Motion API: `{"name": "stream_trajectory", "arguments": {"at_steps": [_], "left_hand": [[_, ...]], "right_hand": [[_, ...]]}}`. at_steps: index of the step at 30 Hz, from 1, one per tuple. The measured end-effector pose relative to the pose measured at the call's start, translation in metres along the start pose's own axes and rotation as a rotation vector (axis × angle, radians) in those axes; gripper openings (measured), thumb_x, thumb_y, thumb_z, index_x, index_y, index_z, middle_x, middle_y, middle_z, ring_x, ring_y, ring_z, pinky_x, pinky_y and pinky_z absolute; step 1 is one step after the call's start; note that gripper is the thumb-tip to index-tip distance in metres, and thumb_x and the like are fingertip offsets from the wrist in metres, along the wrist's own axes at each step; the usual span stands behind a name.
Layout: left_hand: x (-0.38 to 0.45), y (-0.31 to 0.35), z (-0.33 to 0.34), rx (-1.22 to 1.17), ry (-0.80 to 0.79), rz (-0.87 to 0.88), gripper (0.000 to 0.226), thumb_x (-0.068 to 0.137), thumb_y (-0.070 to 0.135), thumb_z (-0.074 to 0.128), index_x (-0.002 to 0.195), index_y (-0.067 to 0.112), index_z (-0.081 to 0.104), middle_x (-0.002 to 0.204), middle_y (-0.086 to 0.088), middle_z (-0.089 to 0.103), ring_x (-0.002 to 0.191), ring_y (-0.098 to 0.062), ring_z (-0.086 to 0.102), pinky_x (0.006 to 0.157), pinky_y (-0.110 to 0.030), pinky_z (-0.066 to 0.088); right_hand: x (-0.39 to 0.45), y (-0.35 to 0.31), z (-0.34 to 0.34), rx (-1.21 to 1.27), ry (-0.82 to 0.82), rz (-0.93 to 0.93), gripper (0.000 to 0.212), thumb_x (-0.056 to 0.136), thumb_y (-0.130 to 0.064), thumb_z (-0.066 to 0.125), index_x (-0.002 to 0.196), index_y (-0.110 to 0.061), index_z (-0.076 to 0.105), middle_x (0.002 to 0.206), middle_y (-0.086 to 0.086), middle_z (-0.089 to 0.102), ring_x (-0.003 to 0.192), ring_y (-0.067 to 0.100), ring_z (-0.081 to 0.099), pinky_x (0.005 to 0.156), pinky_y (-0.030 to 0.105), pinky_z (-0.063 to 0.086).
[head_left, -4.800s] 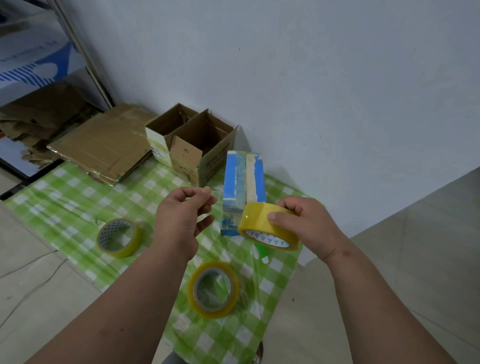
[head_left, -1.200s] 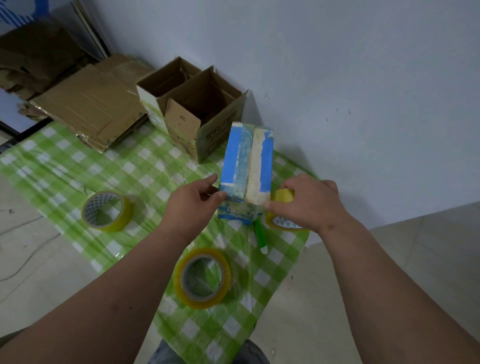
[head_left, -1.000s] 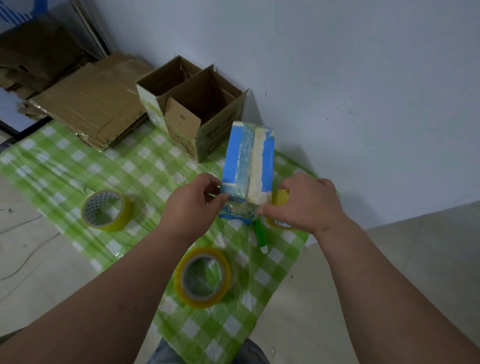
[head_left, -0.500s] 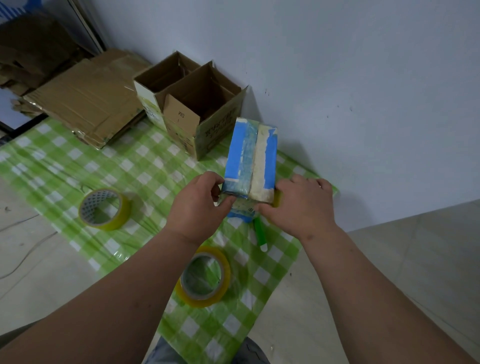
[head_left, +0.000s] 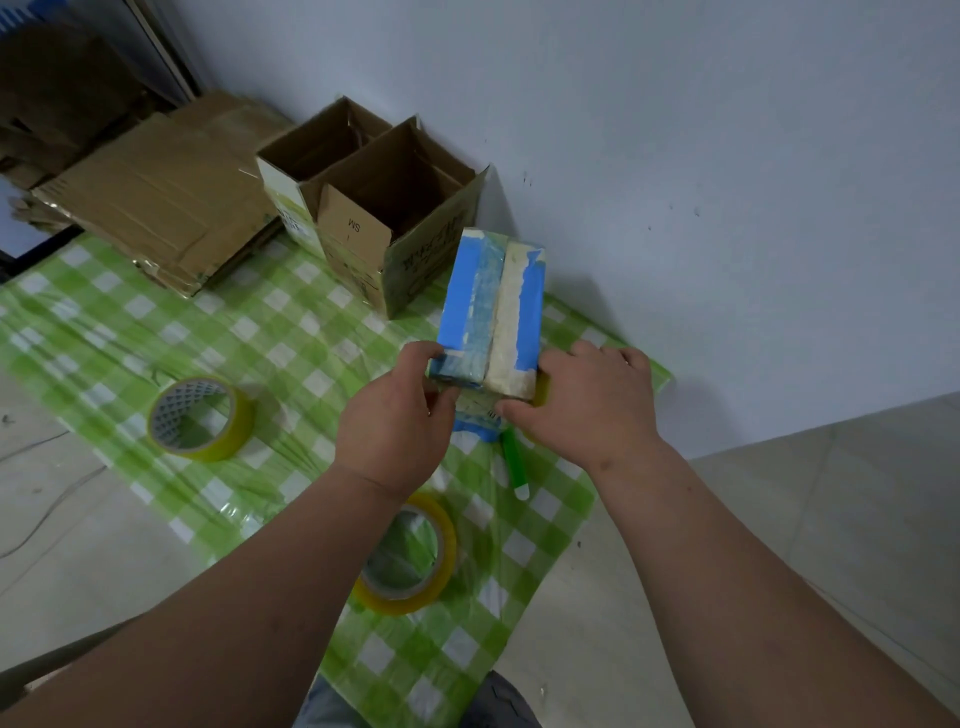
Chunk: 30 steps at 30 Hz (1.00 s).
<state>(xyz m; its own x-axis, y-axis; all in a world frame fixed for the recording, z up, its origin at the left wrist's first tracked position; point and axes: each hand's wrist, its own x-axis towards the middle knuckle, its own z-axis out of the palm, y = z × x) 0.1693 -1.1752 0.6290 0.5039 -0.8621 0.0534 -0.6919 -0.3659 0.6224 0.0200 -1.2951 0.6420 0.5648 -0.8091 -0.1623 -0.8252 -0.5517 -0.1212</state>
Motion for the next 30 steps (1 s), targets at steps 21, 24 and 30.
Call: {"name": "stream_trajectory", "arguments": {"at_steps": [21,24,30], "left_hand": [[0.022,-0.021,-0.011,0.043,-0.094,0.127,0.039,0.089,0.019,0.069,0.125,0.015,0.057,0.088,0.007,0.053,0.082,-0.024,0.060,0.068,-0.036,0.047],[0.026,-0.022,-0.013,0.019,-0.127,0.130,0.040,0.084,0.018,0.074,0.122,0.014,0.058,0.094,0.004,0.055,0.087,-0.023,0.060,0.074,-0.040,0.051],[0.028,-0.018,-0.011,0.060,-0.170,0.063,0.057,0.072,0.046,0.082,0.111,0.022,0.047,0.093,0.007,0.051,0.078,-0.018,0.055,0.063,-0.033,0.045]], "right_hand": [[0.005,-0.008,-0.003,0.019,0.015,0.020,0.080,0.060,-0.097,0.030,0.098,-0.038,0.069,0.076,-0.012,0.044,0.091,0.018,0.058,0.101,0.047,0.030],[0.006,-0.007,-0.005,0.007,-0.013,-0.001,0.081,0.058,-0.096,0.029,0.101,-0.039,0.069,0.077,-0.013,0.045,0.090,0.017,0.056,0.101,0.045,0.033],[0.006,-0.009,-0.004,0.005,0.002,0.000,0.079,0.057,-0.094,0.030,0.098,-0.039,0.069,0.077,-0.011,0.047,0.085,0.017,0.051,0.096,0.044,0.033]]}}
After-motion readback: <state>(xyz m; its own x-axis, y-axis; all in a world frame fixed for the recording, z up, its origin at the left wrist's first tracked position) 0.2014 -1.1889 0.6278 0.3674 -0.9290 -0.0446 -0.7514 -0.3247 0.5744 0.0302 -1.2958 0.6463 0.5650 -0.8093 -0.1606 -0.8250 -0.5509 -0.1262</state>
